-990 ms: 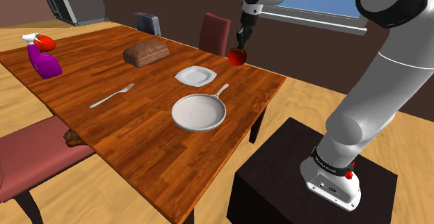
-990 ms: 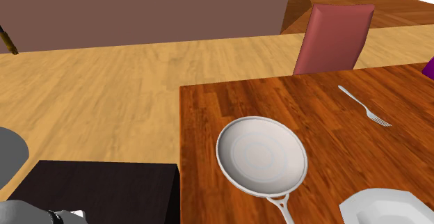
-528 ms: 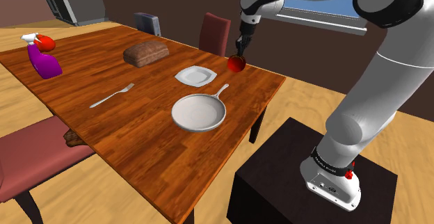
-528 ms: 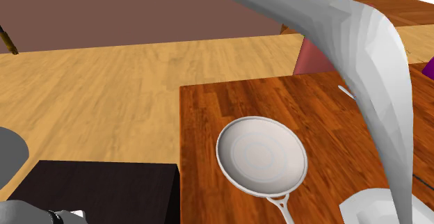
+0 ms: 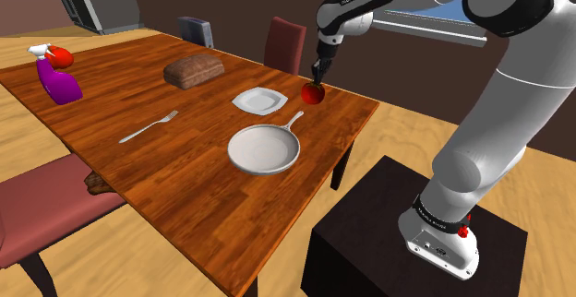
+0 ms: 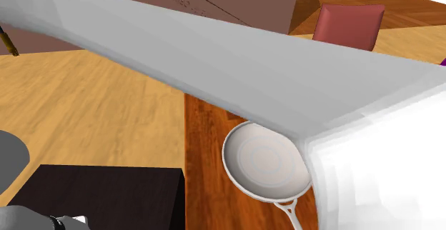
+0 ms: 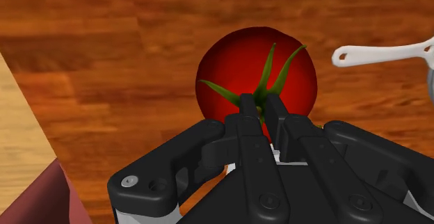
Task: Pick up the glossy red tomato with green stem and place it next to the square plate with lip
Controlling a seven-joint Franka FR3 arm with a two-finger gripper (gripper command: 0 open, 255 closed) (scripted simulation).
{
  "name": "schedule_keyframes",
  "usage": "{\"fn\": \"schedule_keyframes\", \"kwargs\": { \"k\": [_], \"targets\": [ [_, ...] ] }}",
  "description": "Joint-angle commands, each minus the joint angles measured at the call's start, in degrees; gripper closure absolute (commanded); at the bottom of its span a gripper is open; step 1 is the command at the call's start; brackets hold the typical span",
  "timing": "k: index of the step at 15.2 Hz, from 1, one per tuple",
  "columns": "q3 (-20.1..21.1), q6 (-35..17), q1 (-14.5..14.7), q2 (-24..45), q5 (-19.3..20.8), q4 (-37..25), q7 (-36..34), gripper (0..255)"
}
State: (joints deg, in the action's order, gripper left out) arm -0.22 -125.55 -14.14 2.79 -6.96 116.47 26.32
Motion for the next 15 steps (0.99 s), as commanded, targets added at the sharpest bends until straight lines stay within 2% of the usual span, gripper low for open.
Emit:
{"fn": "schedule_keyframes", "kwargs": {
  "k": [1,6,14,15],
  "targets": [
    [-0.01,-1.37,-0.02,0.56,-0.14,0.75,0.25,255],
    [0.05,-4.99,0.01,2.16,-0.50,2.77,0.74,255],
    [0.05,-5.23,0.01,2.28,-0.52,2.90,0.77,255],
    [0.05,-5.23,0.01,2.28,-0.52,2.90,0.78,0]
  ]
}}
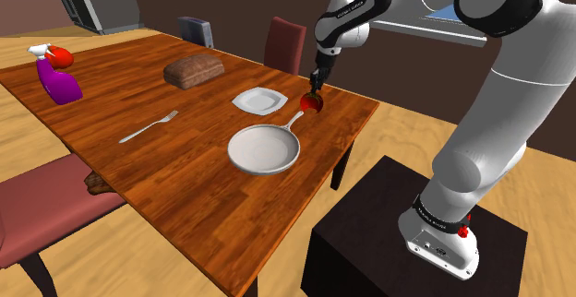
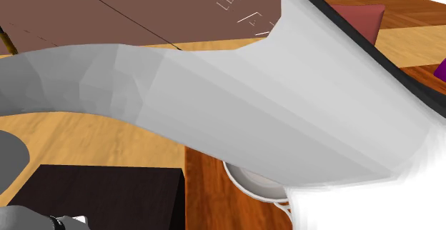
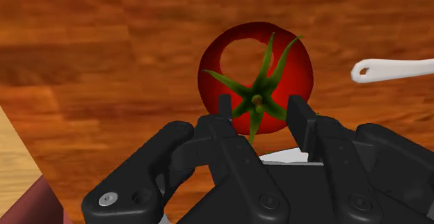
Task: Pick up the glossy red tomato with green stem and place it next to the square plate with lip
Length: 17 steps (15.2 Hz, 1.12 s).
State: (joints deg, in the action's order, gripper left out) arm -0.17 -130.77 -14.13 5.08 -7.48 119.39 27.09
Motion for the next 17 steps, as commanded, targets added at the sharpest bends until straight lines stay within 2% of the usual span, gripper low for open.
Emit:
{"fn": "schedule_keyframes", "kwargs": {
  "k": [1,5,9,17],
  "targets": [
    [0.00,-0.01,0.00,-0.02,0.00,0.00,0.00,0],
    [0.00,-0.01,0.00,0.00,0.00,-0.02,0.00,0],
    [-0.34,6.62,-0.32,-3.77,0.55,-2.86,-0.34,0],
    [-0.34,6.62,-0.32,-3.77,0.55,-2.86,-0.34,0]
  ]
}}
